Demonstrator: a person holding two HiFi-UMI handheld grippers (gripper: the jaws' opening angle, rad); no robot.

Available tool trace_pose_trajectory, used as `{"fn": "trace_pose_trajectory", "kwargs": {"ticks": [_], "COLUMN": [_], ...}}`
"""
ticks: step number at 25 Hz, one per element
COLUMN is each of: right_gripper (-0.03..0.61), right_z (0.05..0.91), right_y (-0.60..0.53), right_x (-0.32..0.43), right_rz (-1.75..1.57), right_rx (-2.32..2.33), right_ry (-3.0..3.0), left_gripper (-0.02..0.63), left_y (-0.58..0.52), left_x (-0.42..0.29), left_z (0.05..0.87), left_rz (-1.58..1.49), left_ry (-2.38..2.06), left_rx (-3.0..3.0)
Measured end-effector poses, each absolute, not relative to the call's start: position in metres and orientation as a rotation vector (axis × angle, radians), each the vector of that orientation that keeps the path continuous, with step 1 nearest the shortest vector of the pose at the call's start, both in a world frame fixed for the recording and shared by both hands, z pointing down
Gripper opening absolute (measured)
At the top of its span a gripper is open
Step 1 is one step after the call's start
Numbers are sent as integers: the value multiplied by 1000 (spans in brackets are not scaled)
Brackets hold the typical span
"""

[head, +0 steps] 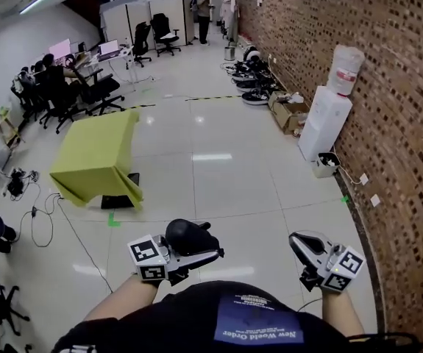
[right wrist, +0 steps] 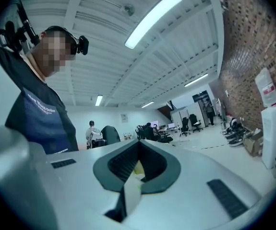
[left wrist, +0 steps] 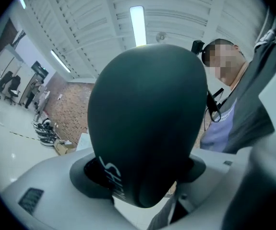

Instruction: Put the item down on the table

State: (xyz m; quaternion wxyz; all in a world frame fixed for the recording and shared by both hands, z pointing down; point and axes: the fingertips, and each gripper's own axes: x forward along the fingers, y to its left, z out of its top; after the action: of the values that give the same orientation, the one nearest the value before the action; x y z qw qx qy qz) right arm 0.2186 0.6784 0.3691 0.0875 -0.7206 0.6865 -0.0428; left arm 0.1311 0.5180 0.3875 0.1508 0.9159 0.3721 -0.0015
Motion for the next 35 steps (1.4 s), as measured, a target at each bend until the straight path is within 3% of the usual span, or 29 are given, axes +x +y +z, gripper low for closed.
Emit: {"fn": "trace_pose_trajectory", "kwargs": {"ticks": [8, 19, 35], "right_gripper": [-12, -12, -12], "right_z": [380, 351, 366], "right_y": [580, 370, 133], "right_x": [297, 388, 501], "right_rz": [-176, -118, -211], "right_rx": [-1993, -1943, -1449], "right_ry": [2201, 2303, 2657], "left_gripper": [339, 339, 339], "left_y": [451, 254, 67], "left_x": [197, 276, 349], "left_z": [406, 385, 380], "left_rz": [13, -41, -117], "left_ry": [931, 891, 323], "left_rx": [2672, 2736, 2869]}}
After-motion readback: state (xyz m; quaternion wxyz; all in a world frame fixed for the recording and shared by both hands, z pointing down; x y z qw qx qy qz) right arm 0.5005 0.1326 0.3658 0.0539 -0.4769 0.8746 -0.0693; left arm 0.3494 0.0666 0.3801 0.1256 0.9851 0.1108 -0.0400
